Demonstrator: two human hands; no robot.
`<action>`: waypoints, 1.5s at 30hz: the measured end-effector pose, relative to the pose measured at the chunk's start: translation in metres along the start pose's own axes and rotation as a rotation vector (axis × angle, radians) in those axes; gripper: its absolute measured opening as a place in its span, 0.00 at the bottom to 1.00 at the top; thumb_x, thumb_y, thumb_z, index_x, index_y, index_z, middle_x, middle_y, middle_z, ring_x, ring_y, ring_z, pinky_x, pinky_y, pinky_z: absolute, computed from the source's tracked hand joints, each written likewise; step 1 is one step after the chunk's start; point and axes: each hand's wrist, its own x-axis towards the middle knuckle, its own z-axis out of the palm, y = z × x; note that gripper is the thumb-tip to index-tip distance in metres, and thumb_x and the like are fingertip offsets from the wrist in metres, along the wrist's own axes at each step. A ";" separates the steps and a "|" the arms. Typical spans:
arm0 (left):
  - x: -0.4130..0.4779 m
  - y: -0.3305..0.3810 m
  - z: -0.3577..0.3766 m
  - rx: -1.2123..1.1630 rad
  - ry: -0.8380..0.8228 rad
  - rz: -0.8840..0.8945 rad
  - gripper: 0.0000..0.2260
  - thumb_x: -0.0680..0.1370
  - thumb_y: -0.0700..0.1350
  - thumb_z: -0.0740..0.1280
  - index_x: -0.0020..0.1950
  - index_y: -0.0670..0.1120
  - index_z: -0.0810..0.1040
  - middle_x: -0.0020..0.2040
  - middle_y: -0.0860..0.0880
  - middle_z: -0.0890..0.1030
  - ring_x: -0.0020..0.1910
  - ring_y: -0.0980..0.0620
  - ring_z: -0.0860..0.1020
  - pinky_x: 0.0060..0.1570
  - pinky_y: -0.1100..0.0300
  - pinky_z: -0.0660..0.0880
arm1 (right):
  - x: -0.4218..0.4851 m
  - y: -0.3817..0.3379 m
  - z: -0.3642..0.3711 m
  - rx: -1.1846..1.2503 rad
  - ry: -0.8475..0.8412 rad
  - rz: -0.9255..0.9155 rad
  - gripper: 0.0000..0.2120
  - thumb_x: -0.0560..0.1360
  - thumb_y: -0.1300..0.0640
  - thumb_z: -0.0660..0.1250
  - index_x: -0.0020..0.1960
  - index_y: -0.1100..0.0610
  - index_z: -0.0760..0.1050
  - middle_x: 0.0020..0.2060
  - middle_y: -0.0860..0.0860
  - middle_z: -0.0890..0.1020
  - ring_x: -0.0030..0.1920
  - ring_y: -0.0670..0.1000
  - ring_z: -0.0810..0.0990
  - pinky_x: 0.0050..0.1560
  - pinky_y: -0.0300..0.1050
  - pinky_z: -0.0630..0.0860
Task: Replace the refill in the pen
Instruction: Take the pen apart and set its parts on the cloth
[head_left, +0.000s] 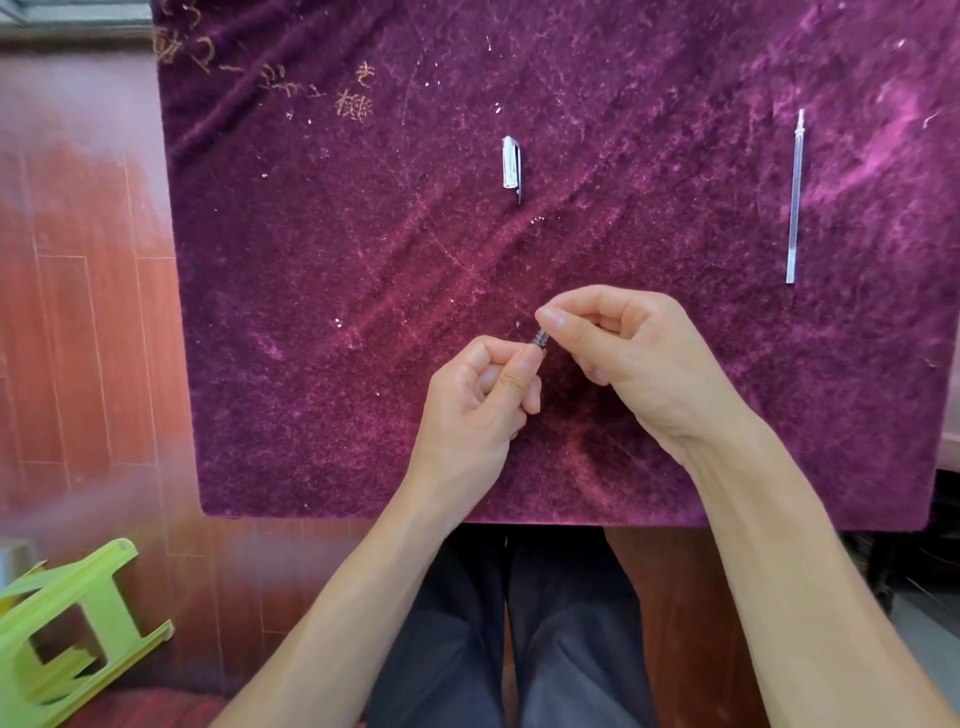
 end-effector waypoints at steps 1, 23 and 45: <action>0.000 0.000 0.000 -0.002 -0.001 0.000 0.11 0.84 0.45 0.65 0.51 0.38 0.79 0.34 0.46 0.78 0.25 0.59 0.68 0.26 0.66 0.65 | 0.000 0.000 -0.001 -0.006 -0.015 -0.005 0.05 0.82 0.53 0.73 0.52 0.50 0.88 0.29 0.37 0.80 0.32 0.38 0.74 0.37 0.30 0.73; -0.004 0.003 -0.001 -0.043 -0.031 0.076 0.09 0.84 0.45 0.66 0.51 0.41 0.80 0.34 0.46 0.80 0.26 0.57 0.70 0.27 0.66 0.67 | -0.008 0.001 -0.003 0.158 -0.045 -0.024 0.04 0.81 0.53 0.74 0.52 0.50 0.88 0.32 0.39 0.80 0.34 0.40 0.73 0.39 0.34 0.73; 0.011 0.011 -0.008 -0.112 0.016 0.060 0.09 0.84 0.45 0.66 0.52 0.39 0.79 0.36 0.47 0.81 0.27 0.58 0.70 0.31 0.68 0.69 | 0.057 -0.040 -0.008 -0.126 0.322 -0.272 0.05 0.78 0.57 0.77 0.53 0.53 0.88 0.40 0.44 0.89 0.35 0.38 0.83 0.42 0.31 0.78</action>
